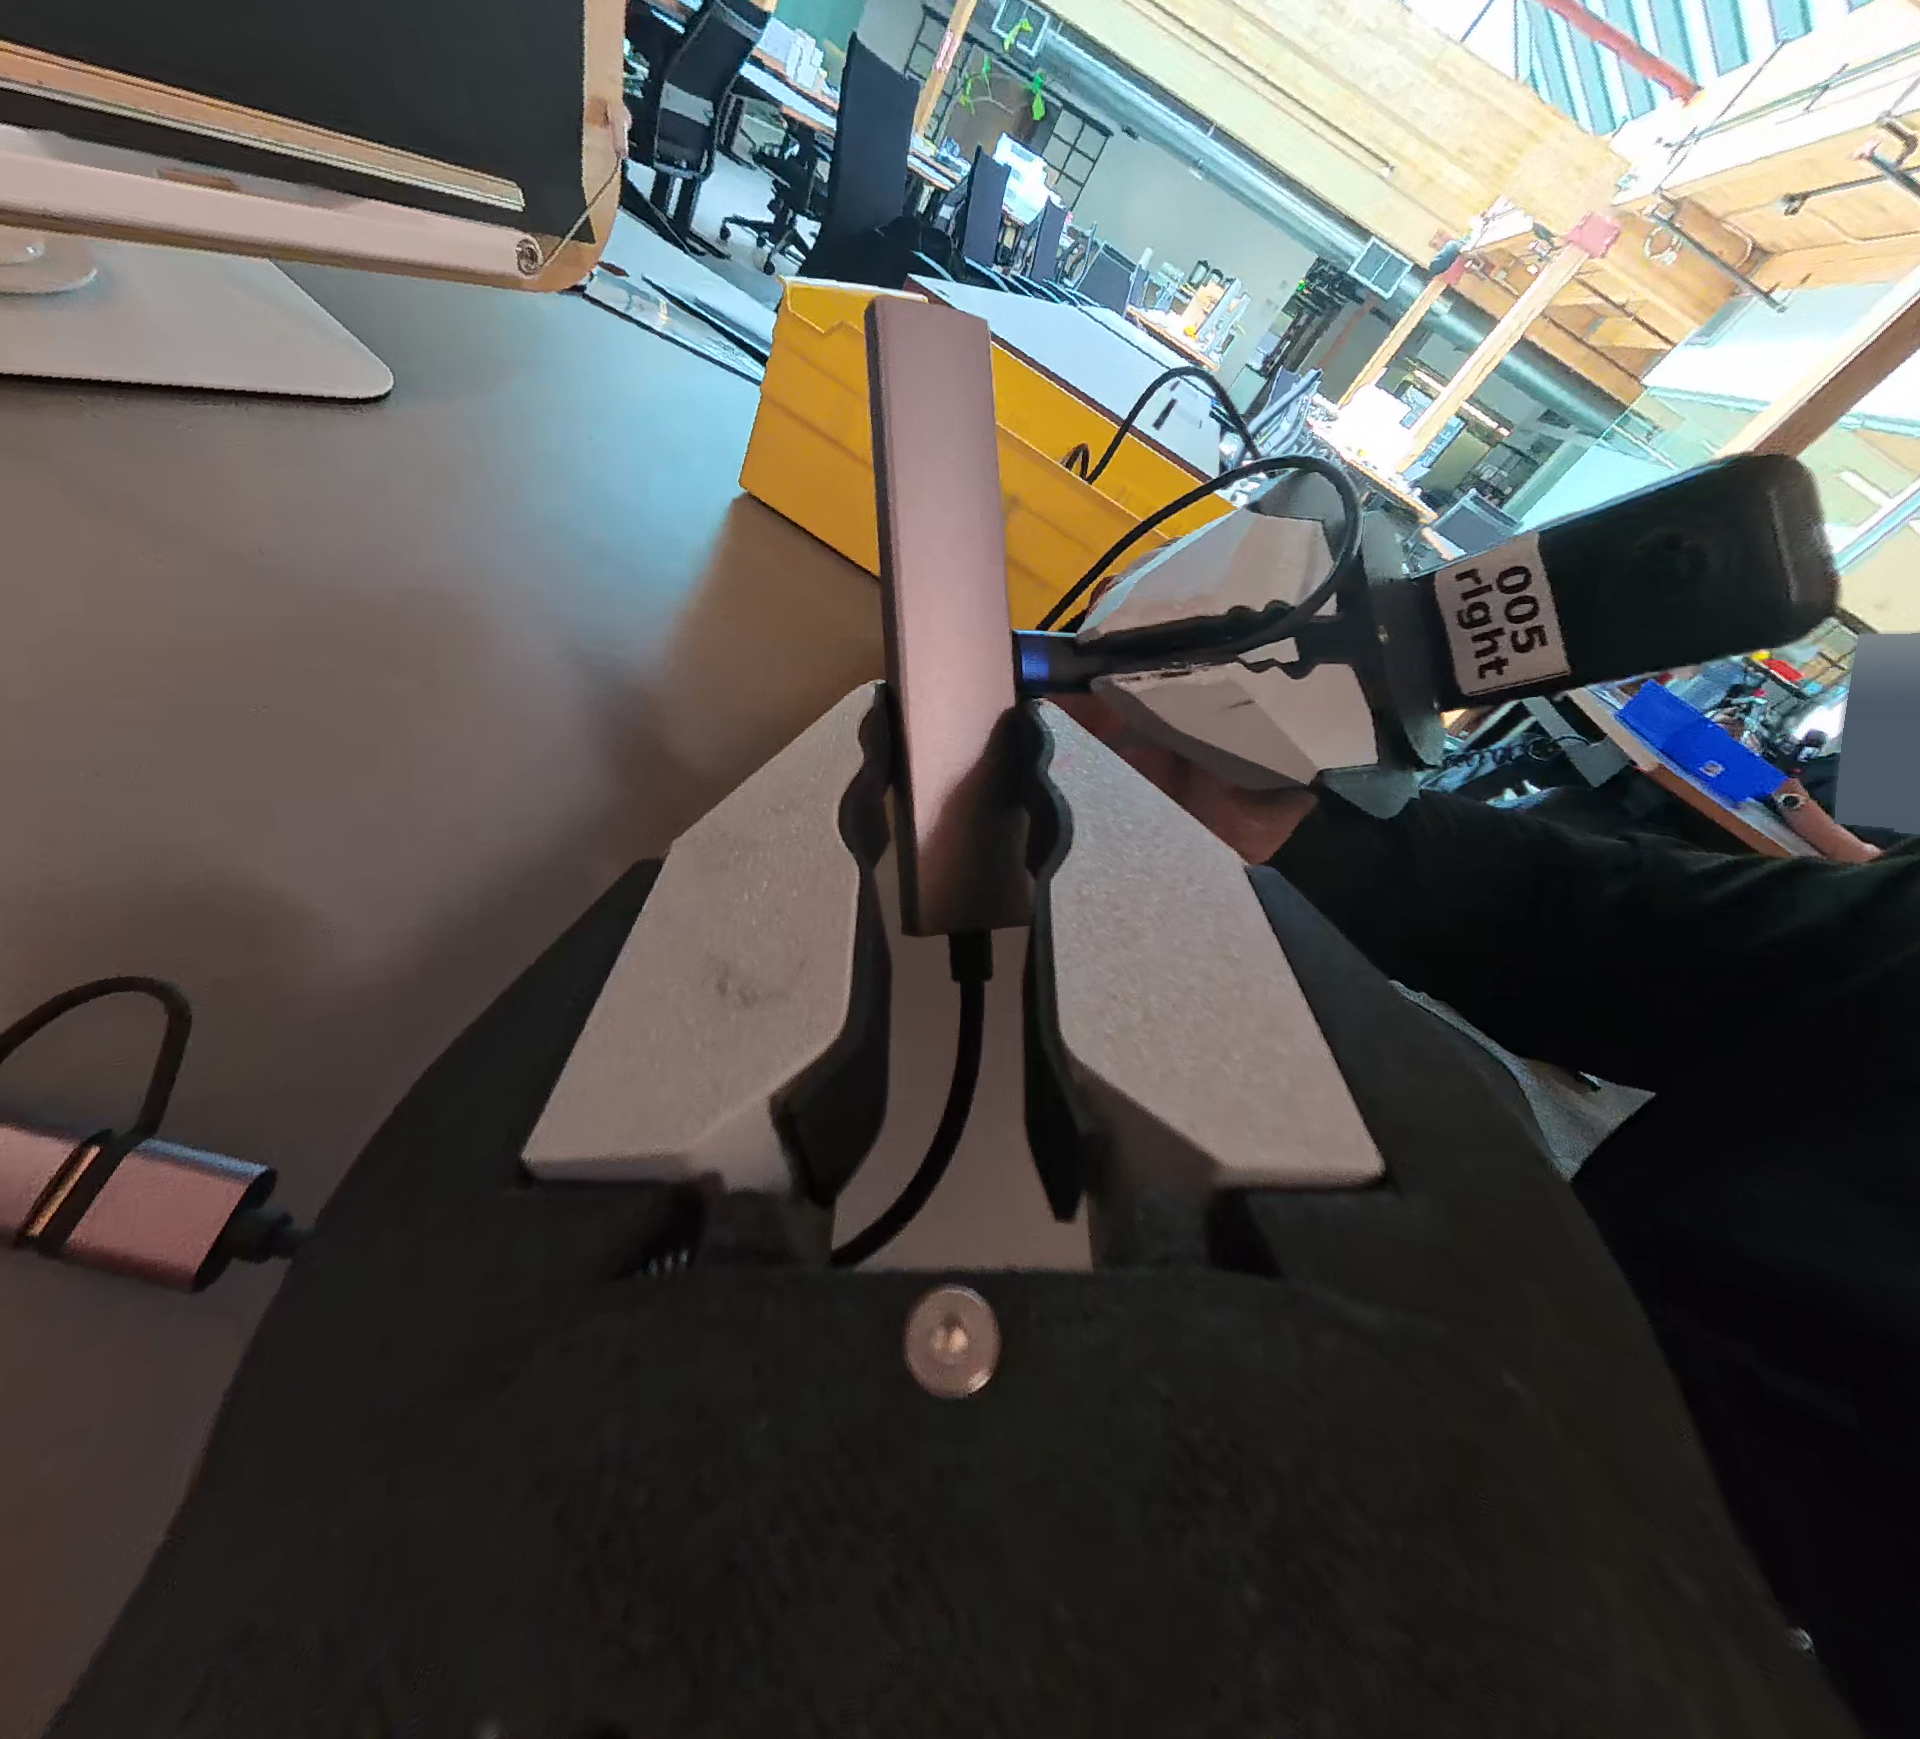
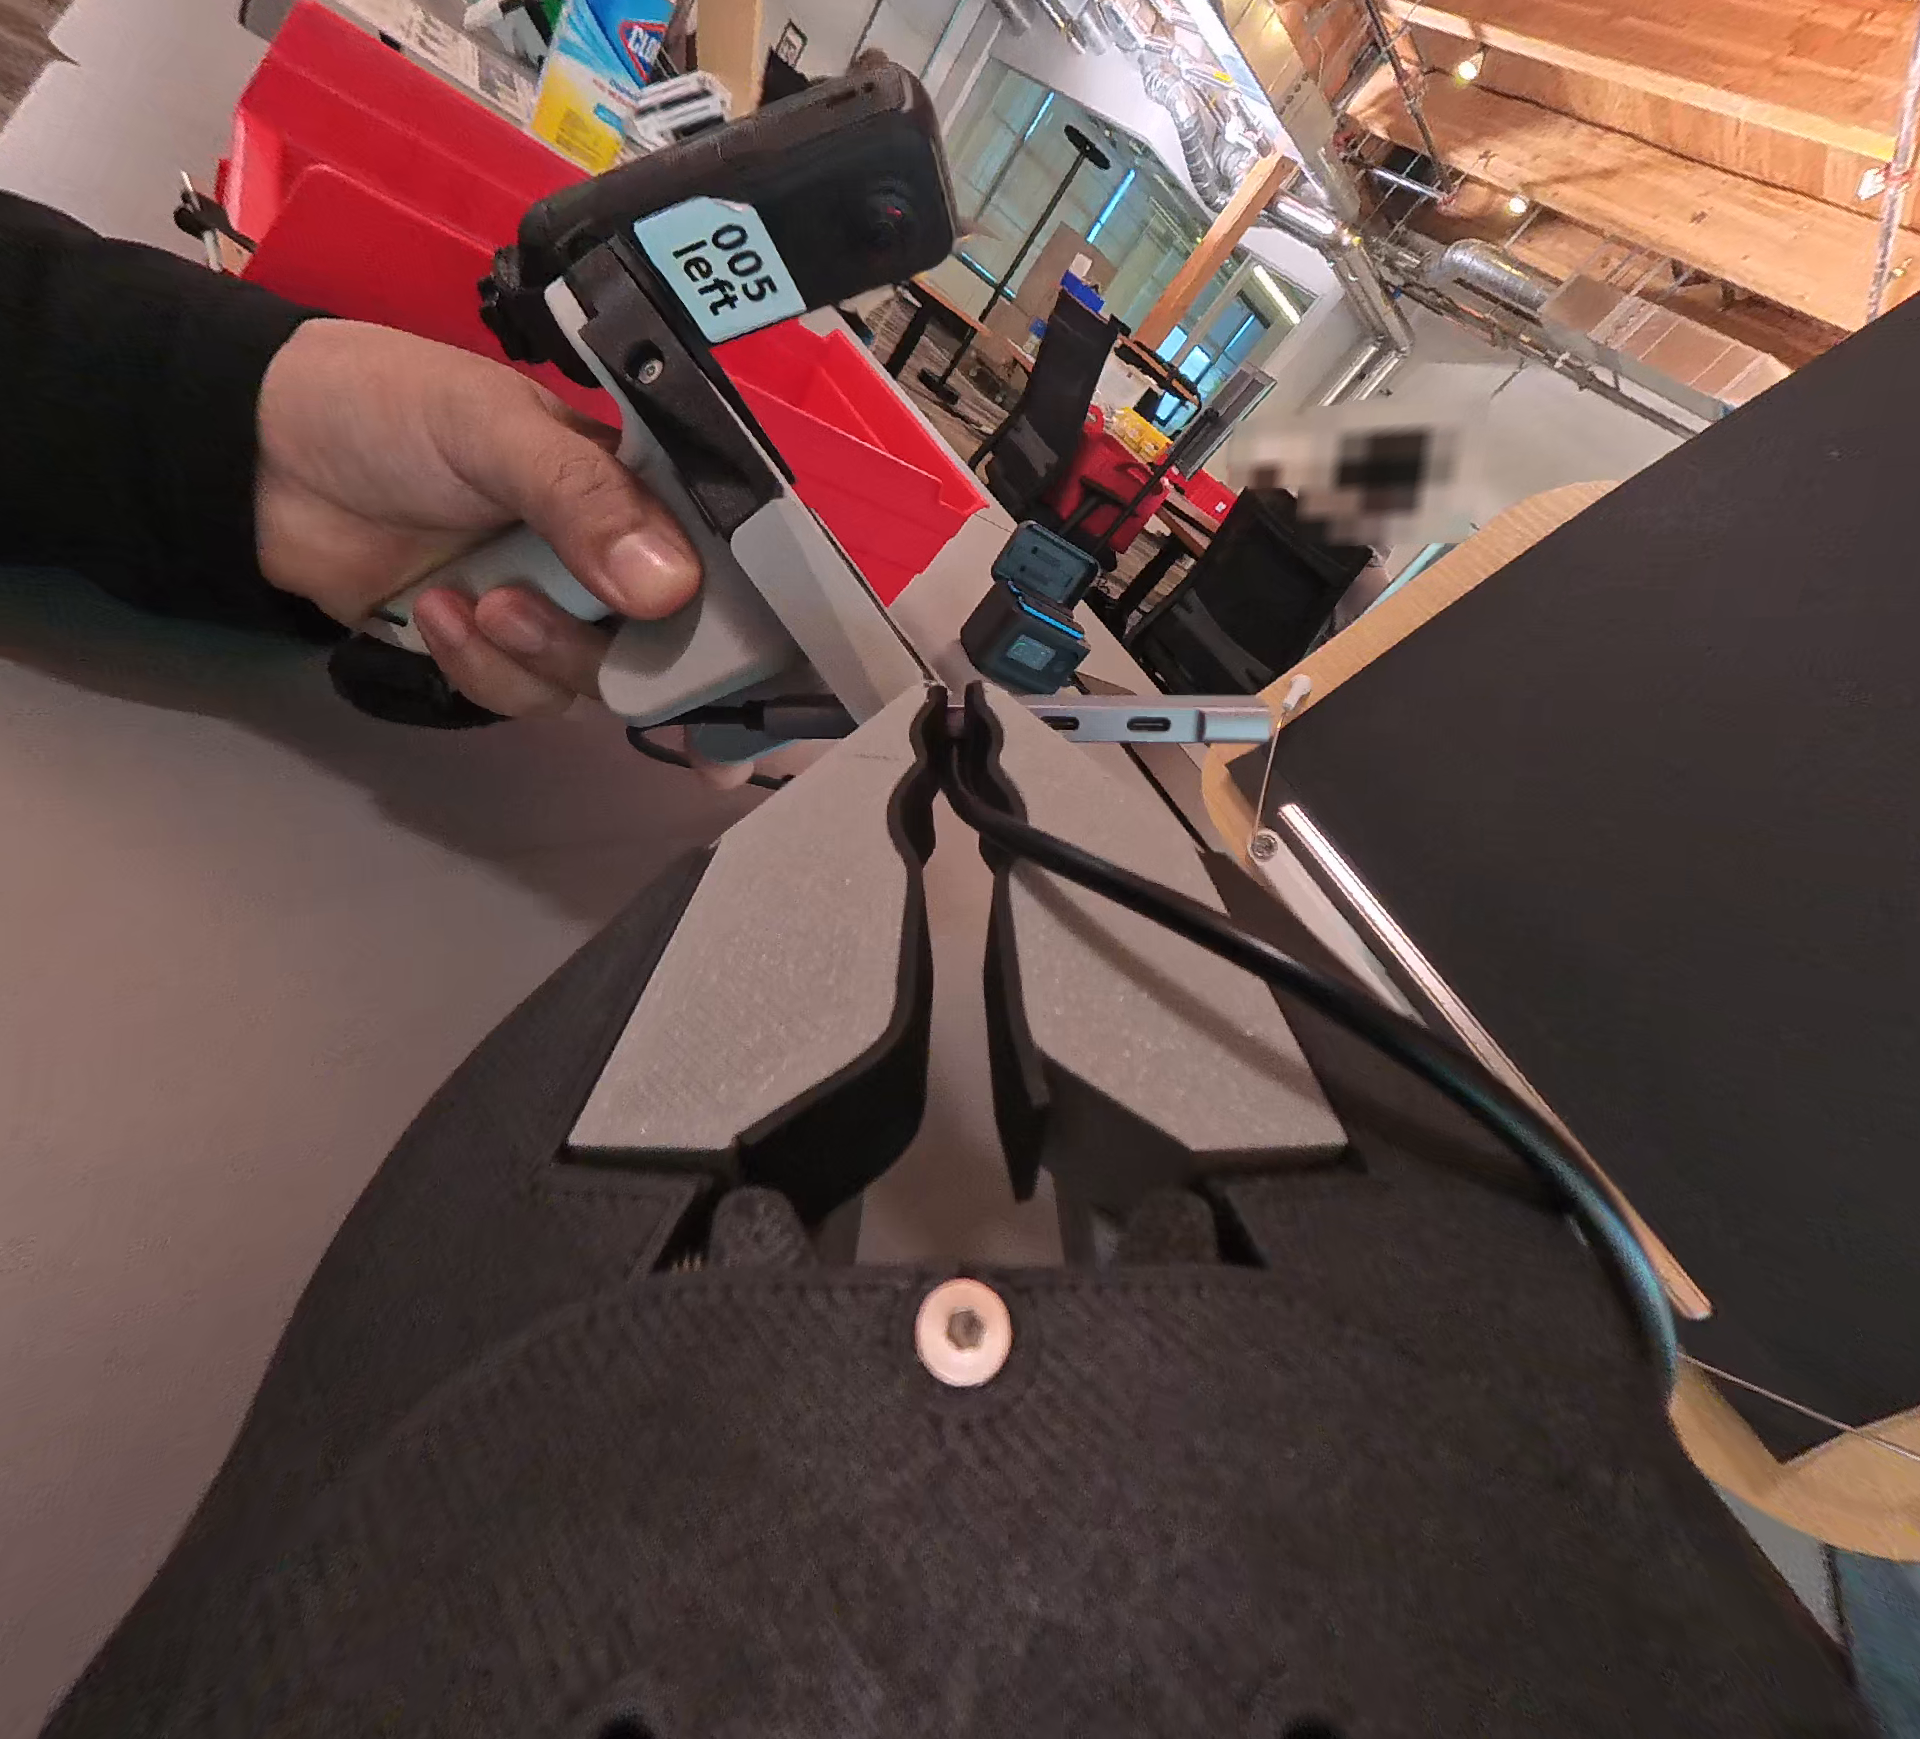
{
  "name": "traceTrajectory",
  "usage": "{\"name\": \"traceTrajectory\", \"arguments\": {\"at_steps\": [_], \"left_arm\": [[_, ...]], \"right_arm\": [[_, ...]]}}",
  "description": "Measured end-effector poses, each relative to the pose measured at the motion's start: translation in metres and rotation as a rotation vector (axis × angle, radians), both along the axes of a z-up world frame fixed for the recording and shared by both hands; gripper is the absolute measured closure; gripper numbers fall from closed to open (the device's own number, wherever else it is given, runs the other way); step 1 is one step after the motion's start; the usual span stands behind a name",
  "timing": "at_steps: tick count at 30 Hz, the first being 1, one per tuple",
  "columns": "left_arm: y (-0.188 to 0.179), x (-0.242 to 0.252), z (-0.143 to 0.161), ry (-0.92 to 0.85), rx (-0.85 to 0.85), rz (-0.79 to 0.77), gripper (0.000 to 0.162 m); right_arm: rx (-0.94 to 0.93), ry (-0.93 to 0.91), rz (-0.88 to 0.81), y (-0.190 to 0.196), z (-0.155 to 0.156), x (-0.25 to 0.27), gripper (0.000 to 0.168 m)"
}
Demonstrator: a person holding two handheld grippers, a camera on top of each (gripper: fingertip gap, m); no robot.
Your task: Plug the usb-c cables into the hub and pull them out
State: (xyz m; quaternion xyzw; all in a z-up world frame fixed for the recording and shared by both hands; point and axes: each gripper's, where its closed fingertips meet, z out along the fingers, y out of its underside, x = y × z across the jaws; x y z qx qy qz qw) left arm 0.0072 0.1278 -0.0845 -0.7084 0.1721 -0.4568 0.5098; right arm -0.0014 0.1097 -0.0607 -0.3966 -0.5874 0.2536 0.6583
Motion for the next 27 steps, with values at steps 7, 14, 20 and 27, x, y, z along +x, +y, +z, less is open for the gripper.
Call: {"name": "traceTrajectory", "arguments": {"at_steps": [7,14,20,27], "left_arm": [[-0.002,0.004,-0.001,-0.005,-0.019,-0.025,0.139],[0.012,0.0,0.004,-0.018,0.03,0.062,0.14],[0.016,-0.014,0.016,0.301,0.347,0.282,0.14],[0.019,-0.026,0.028,0.254,0.391,0.36,0.14]], "right_arm": [[-0.024,0.001,0.022,-0.002,0.002,0.0,0.167],[-0.13,0.03,0.014,0.009,0.005,0.0,0.168],[-0.292,0.097,0.083,0.009,0.012,0.003,0.168],[-0.503,0.113,0.182,0.007,0.01,0.001,0.16]]}}
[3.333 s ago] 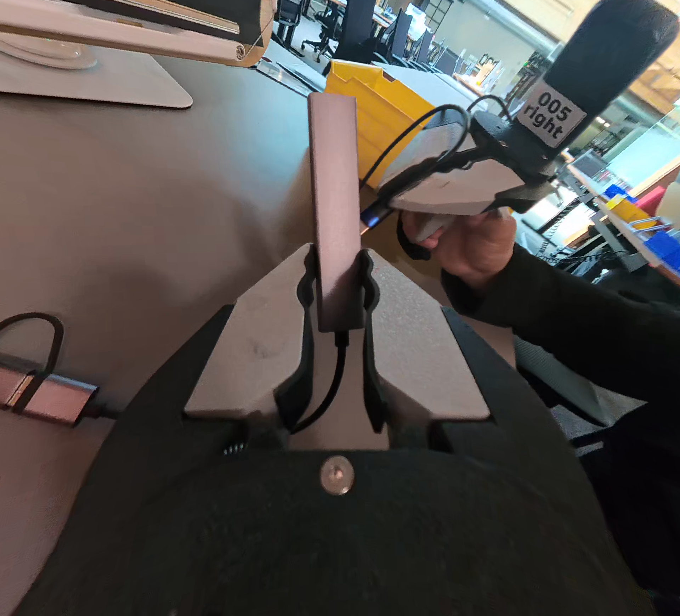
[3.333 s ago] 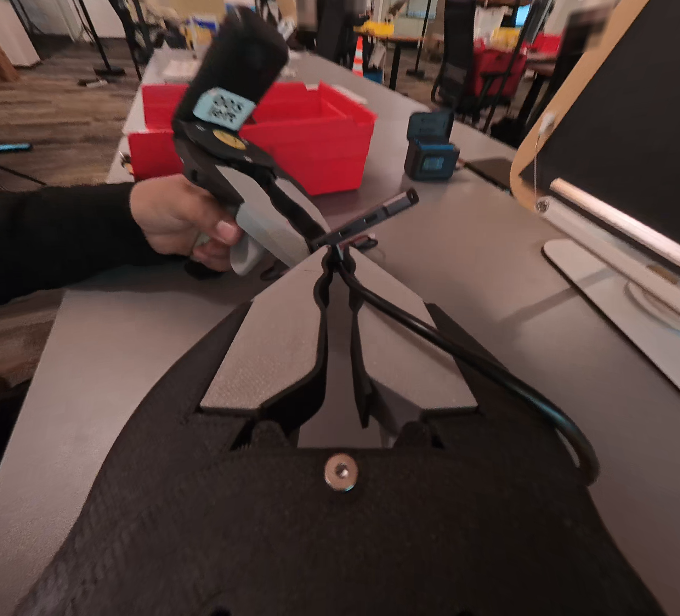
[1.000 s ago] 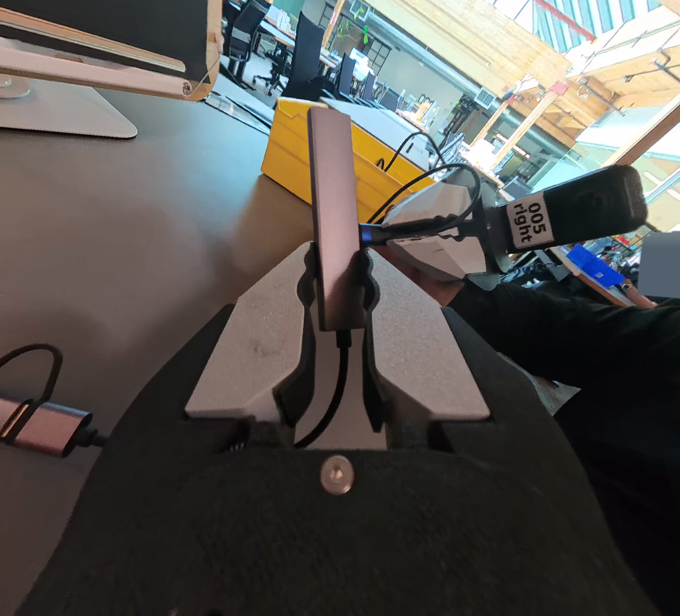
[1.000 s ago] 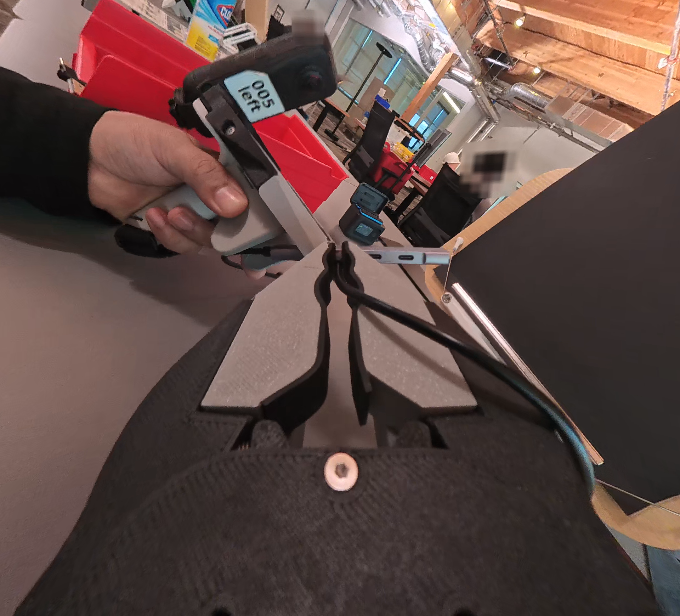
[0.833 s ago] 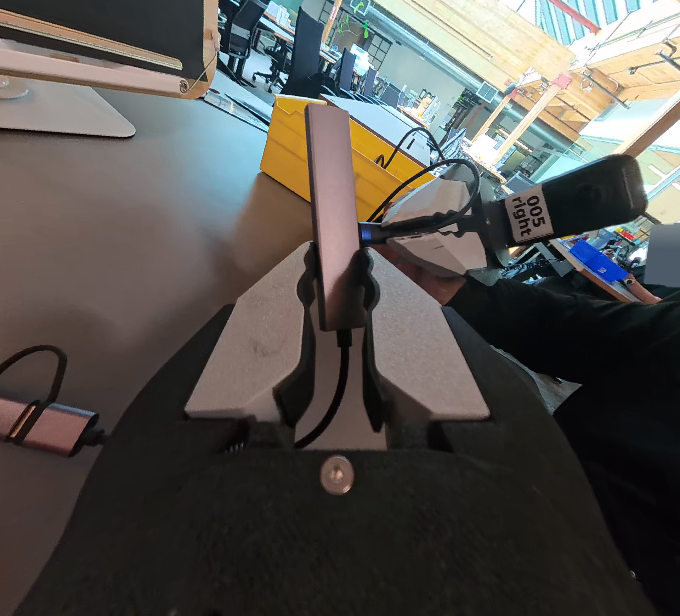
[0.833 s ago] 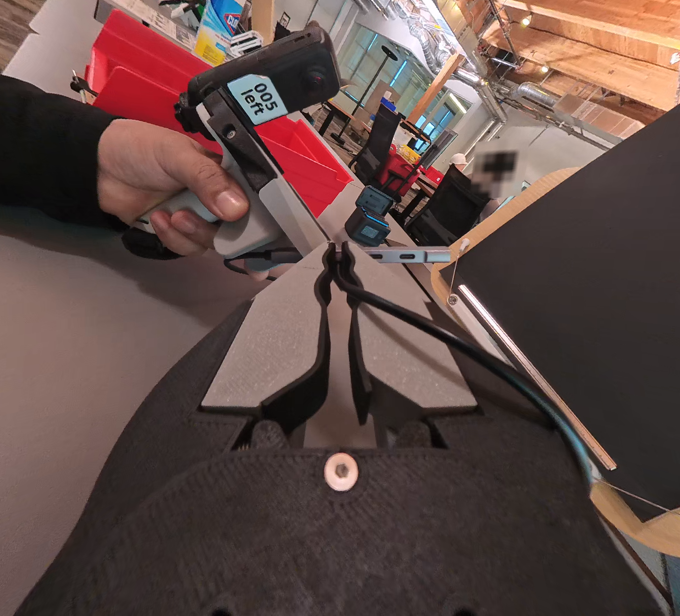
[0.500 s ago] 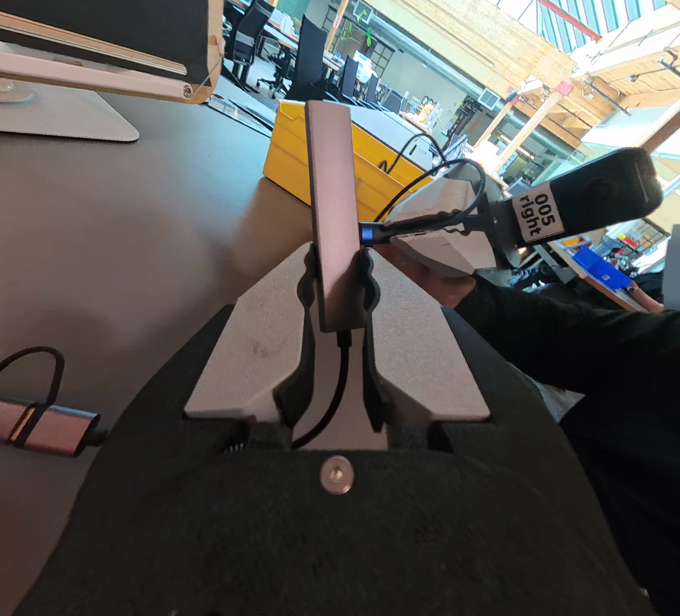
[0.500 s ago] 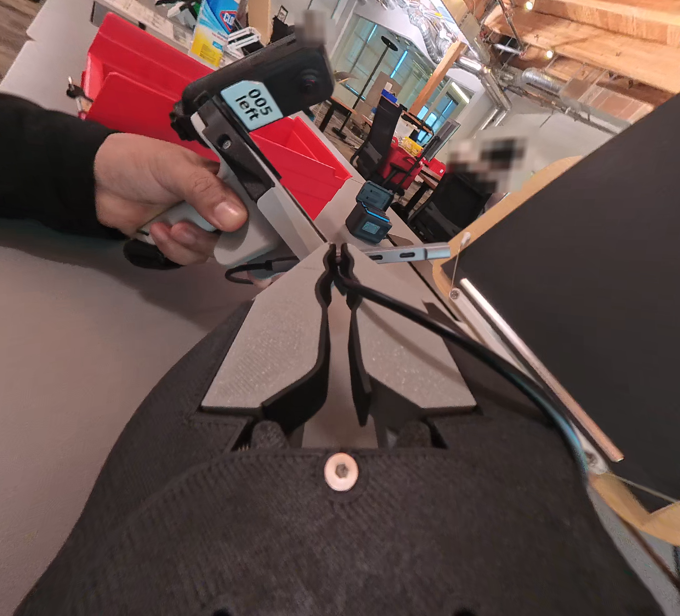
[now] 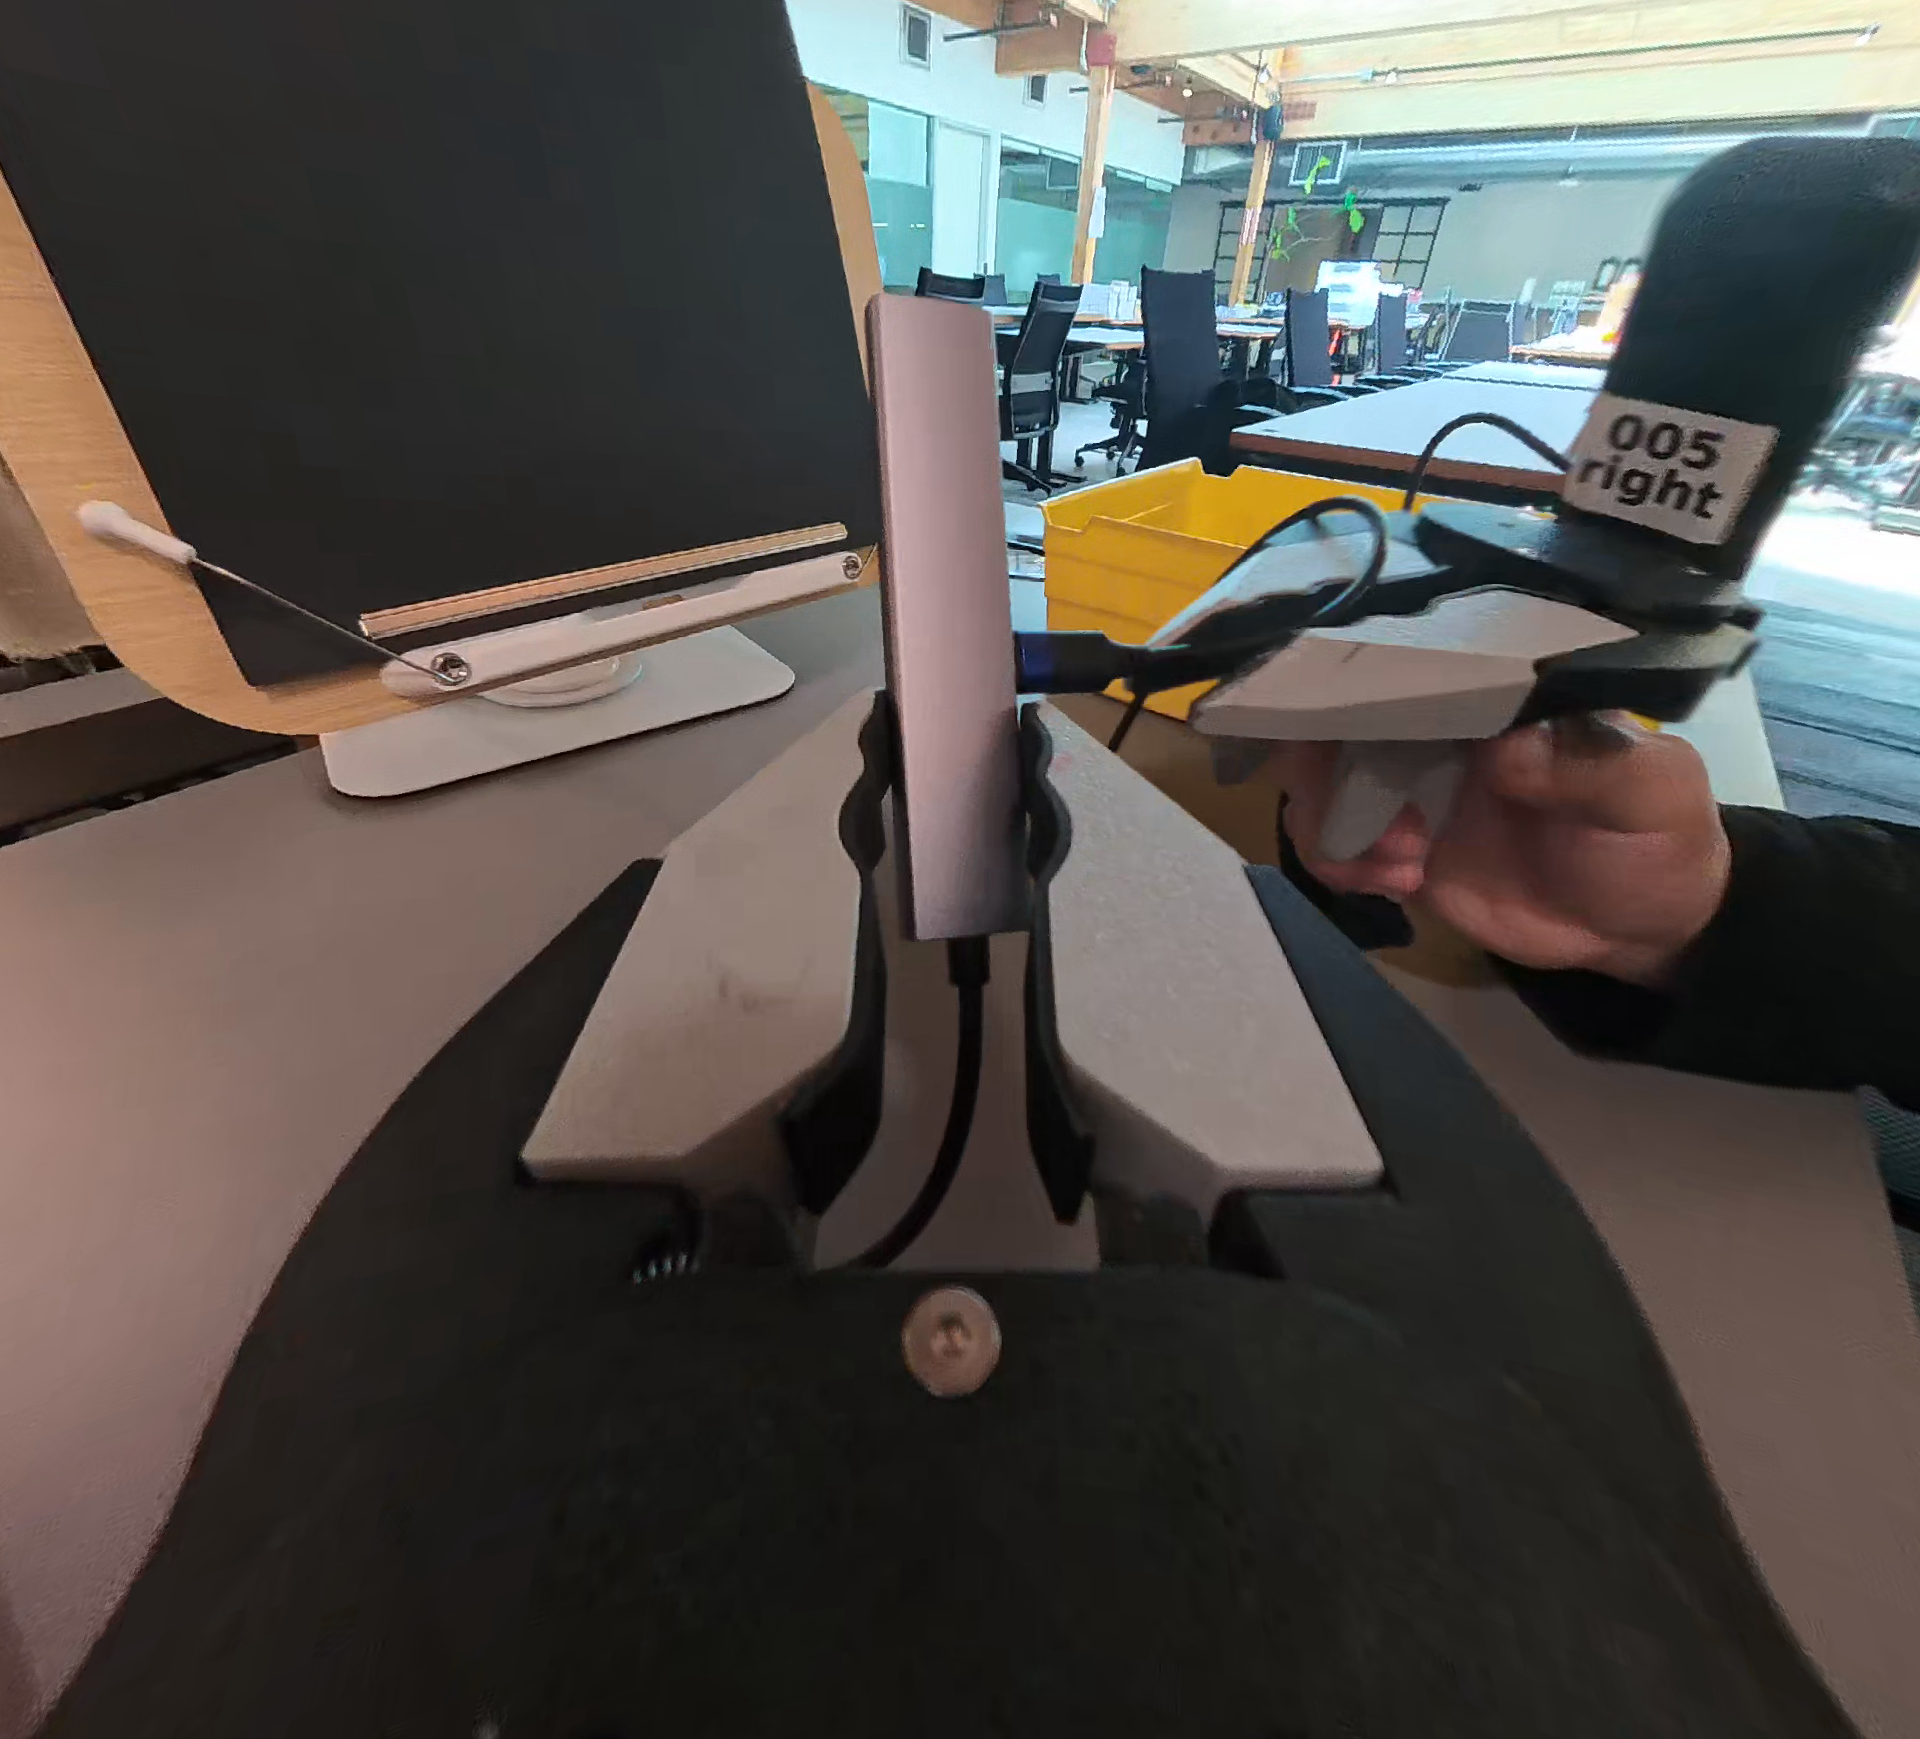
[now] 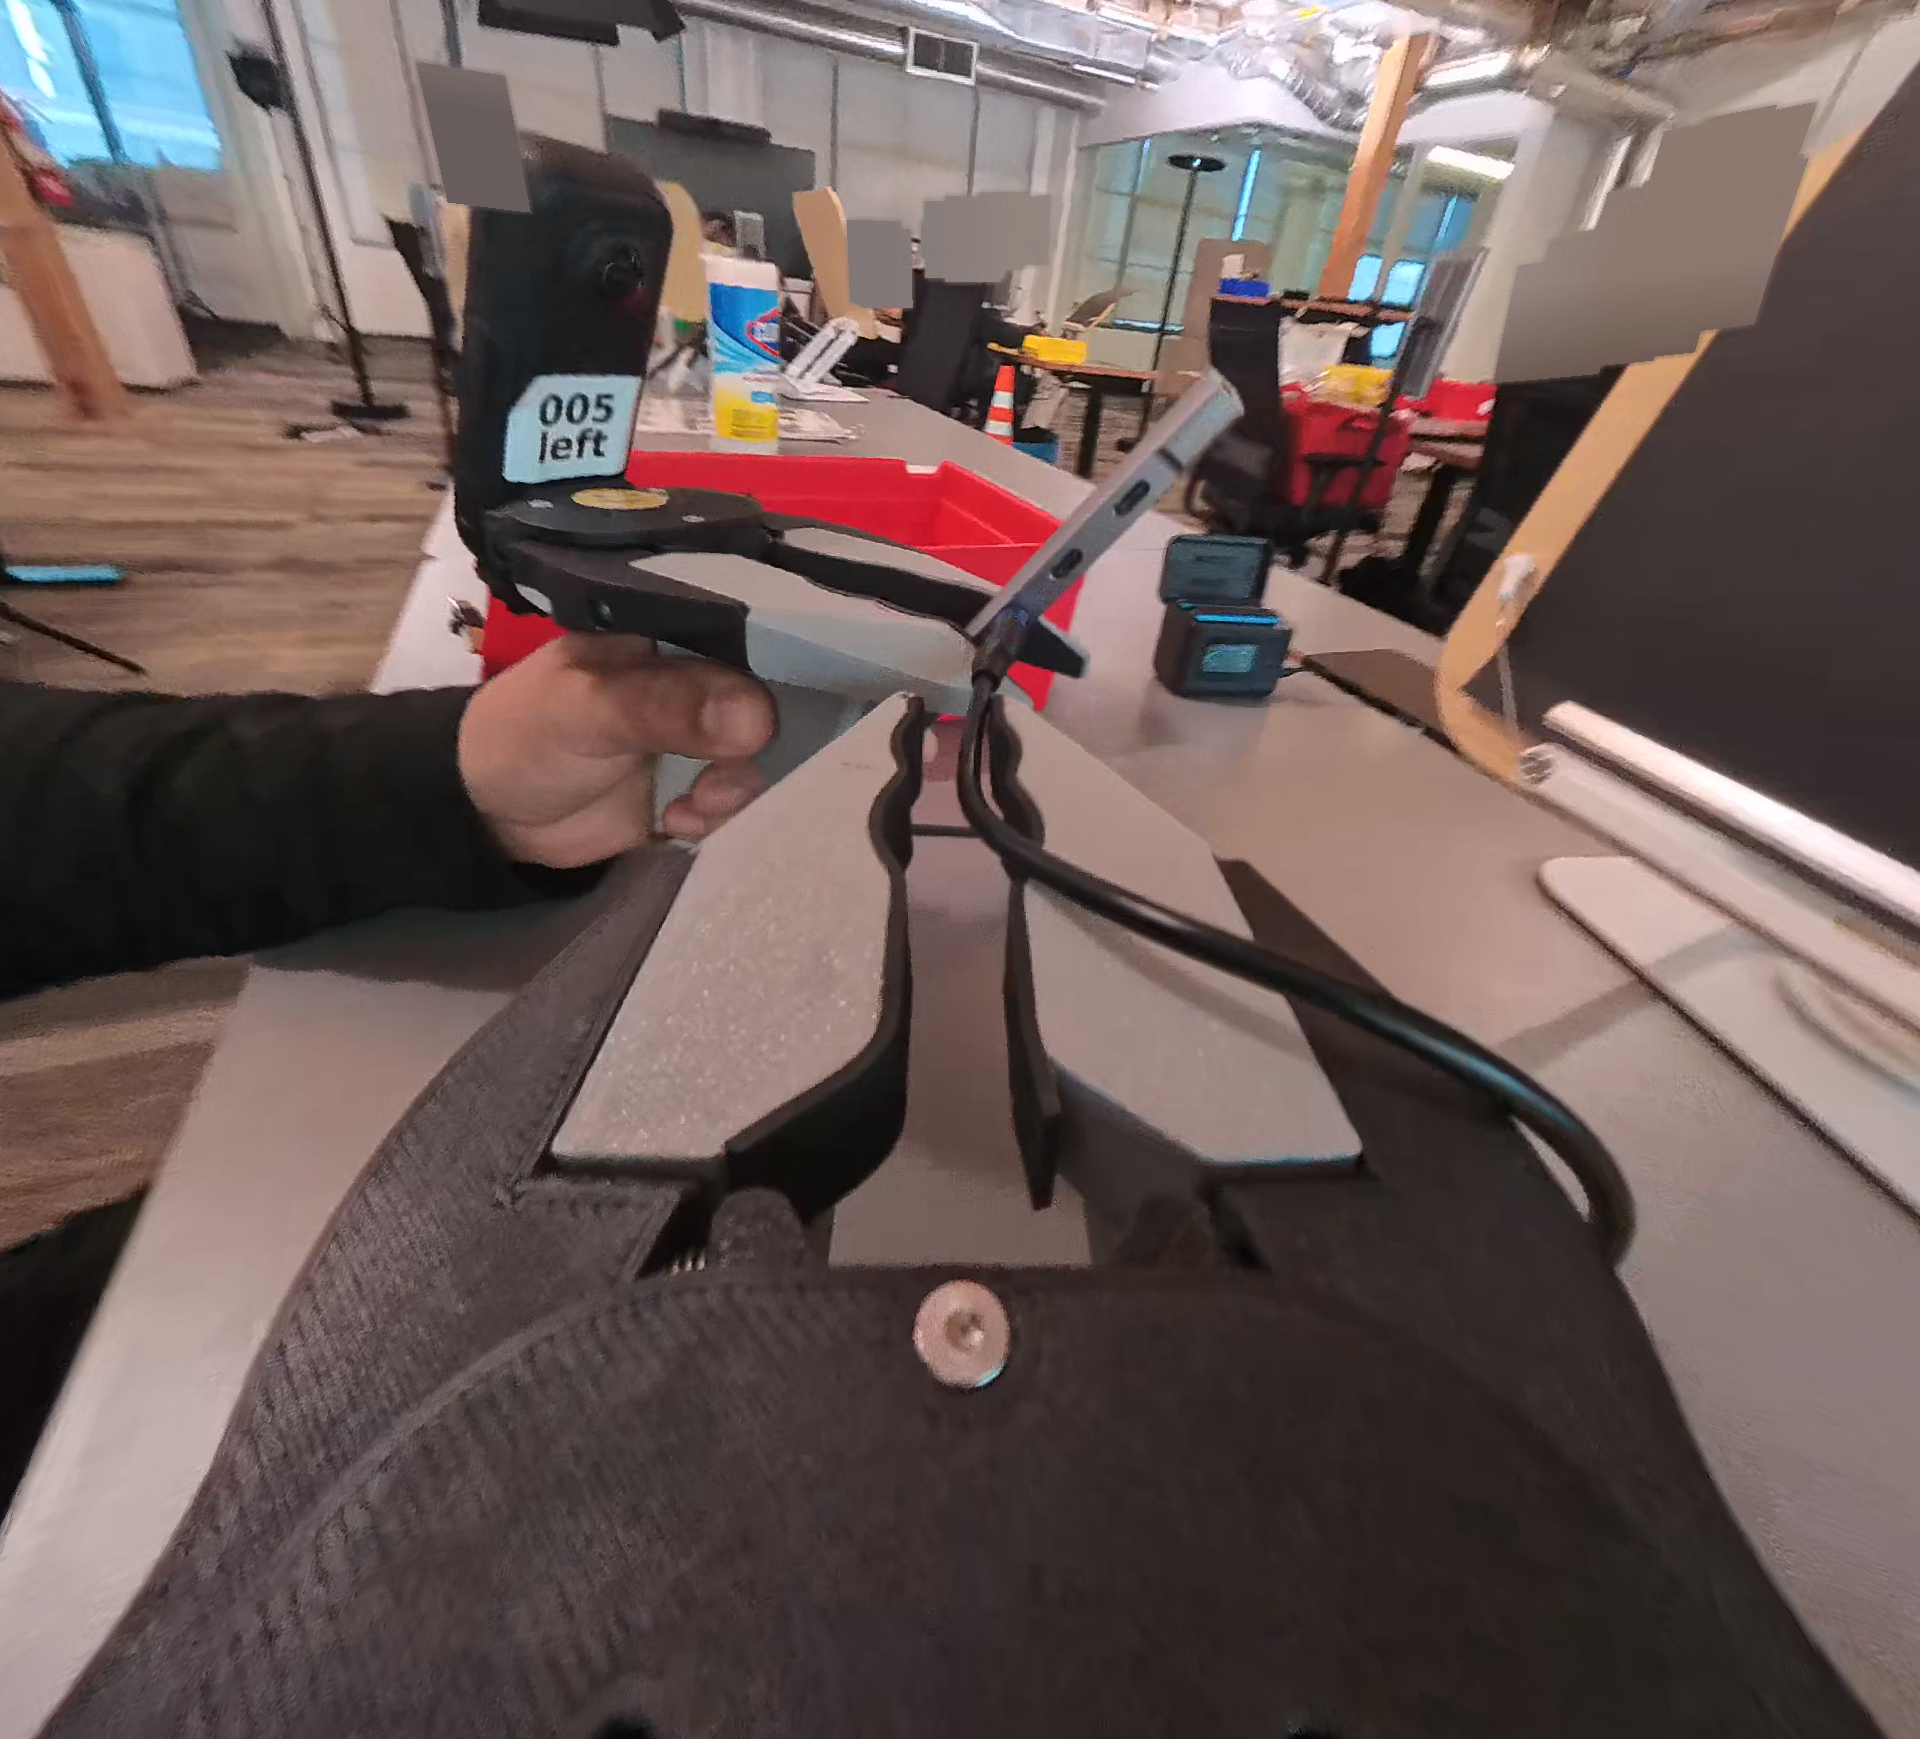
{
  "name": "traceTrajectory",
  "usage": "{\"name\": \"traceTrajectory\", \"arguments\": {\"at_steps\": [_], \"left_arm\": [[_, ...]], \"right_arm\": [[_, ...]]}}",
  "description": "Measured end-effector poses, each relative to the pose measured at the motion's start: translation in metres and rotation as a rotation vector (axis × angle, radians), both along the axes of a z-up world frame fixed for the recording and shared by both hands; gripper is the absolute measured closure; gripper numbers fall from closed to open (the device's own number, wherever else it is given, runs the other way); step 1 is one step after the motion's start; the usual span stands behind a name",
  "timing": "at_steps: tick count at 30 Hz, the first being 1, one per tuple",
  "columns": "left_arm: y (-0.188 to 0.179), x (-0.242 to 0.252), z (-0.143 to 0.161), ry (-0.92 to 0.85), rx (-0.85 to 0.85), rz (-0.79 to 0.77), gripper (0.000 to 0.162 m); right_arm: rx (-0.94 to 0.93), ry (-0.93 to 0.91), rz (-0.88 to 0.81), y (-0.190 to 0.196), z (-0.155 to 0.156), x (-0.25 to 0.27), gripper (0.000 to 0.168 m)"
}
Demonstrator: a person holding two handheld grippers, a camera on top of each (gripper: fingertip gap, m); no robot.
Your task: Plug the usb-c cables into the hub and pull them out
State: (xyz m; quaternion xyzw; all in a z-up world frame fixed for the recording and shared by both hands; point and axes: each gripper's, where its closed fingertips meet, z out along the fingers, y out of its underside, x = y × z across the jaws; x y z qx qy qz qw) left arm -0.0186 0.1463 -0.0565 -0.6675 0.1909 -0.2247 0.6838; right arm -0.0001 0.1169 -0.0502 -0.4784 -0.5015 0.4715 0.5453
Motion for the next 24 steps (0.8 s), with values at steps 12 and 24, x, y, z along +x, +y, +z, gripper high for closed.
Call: {"name": "traceTrajectory", "arguments": {"at_steps": [12,24], "left_arm": [[-0.003,0.017,-0.015,0.199,0.038,0.024,0.137],[-0.026,0.023,-0.005,-0.071,-0.087,-0.261,0.151]], "right_arm": [[-0.305,0.005,0.131,0.011,-0.008,0.003,0.164],[-0.332,-0.015,0.228,0.006,-0.002,0.016,0.165]]}}
